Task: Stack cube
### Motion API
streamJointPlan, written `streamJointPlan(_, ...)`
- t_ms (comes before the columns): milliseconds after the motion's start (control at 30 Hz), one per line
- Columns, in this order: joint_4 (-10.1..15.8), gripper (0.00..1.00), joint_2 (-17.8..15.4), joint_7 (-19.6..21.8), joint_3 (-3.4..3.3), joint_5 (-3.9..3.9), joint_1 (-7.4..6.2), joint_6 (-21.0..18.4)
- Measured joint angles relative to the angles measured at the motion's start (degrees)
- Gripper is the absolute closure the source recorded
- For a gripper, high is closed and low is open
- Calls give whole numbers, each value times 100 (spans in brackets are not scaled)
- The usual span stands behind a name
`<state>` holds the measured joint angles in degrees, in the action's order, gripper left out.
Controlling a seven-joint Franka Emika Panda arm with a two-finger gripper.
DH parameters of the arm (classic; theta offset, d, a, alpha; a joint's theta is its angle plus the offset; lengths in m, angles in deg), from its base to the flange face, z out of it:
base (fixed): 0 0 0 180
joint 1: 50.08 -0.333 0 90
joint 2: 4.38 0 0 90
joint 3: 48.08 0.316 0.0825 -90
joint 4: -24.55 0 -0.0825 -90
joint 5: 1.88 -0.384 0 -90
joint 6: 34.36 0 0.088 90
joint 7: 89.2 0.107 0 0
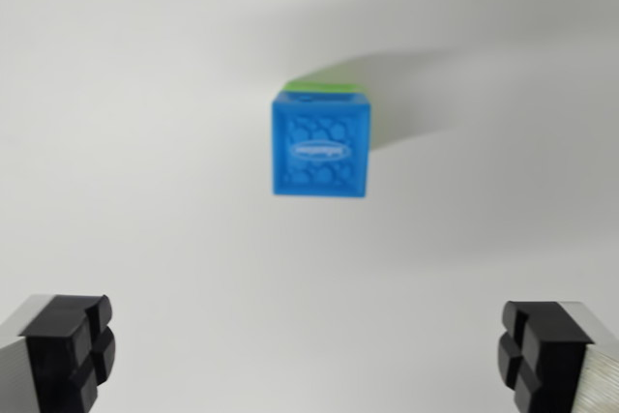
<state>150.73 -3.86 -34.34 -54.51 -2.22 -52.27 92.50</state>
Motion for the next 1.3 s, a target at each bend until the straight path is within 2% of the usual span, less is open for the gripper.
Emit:
streamJointPlan(633,-551,0,-392,30,2,44,0,-938)
streamJointPlan(1000,-752,0,-471,38,4,52,0,-1217)
streamJointPlan(1300,-791,0,-485,39,5,53,0,-1270)
